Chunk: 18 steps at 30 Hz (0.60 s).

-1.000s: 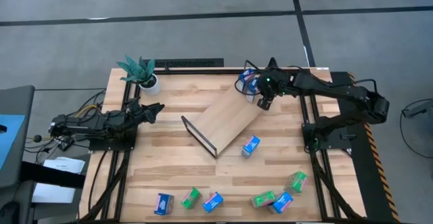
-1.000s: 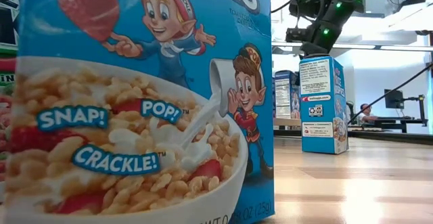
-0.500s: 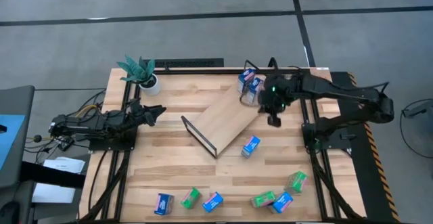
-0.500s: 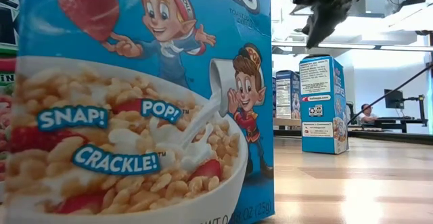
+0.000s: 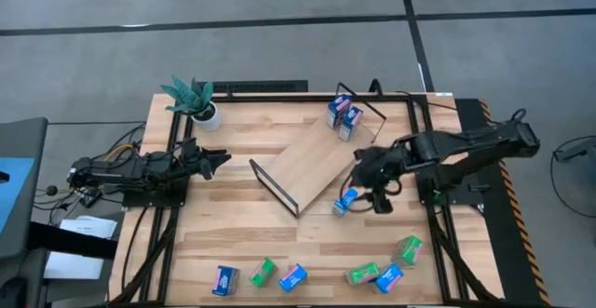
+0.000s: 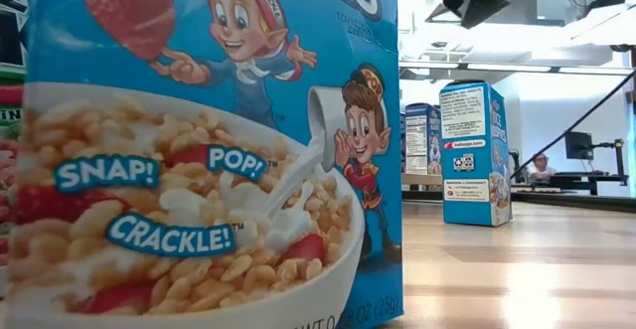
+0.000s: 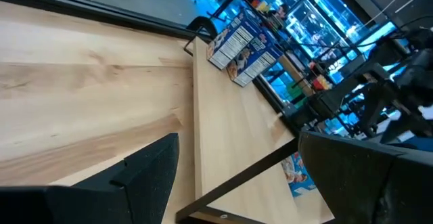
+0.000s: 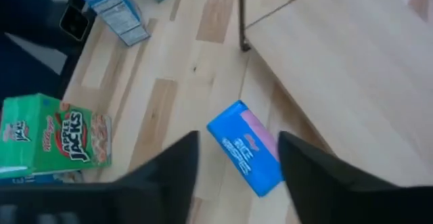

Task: Stack cereal on shelf
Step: Put the top light blue cereal box on the shelf

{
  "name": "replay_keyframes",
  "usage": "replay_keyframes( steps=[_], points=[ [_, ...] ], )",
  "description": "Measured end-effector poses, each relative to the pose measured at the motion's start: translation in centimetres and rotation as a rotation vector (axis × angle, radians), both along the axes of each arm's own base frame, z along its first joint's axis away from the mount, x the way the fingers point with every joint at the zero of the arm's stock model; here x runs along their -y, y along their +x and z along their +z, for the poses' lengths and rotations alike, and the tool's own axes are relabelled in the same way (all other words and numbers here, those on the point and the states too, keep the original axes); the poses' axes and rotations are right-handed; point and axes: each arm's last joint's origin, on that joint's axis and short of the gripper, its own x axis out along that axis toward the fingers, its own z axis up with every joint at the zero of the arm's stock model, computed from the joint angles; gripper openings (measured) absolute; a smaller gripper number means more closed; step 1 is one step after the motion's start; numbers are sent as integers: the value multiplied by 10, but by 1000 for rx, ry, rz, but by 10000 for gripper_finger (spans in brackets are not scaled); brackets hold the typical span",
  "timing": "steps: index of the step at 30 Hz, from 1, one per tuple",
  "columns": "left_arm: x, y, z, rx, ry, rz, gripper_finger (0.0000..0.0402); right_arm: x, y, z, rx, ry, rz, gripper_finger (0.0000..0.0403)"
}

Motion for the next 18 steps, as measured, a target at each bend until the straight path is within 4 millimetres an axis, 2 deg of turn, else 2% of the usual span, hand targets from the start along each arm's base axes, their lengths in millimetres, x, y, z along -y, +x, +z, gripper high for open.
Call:
replay_keyframes(
  steps=[3,7,13,18],
  points=[
    [0,0,-1,-10,0,2,293,-9,6,-9,-24,-55,81,293],
    [0,0,-1,-14,0,1,293,-18,20,-27,-64,-174,131,330],
    [0,0,-2,-12,-17,-7,293,-24,33,-50,-143,-253,170,353],
    [1,0,-2,-16,-19,-29,293,-25,41,-65,-201,-268,184,351]
  ],
)
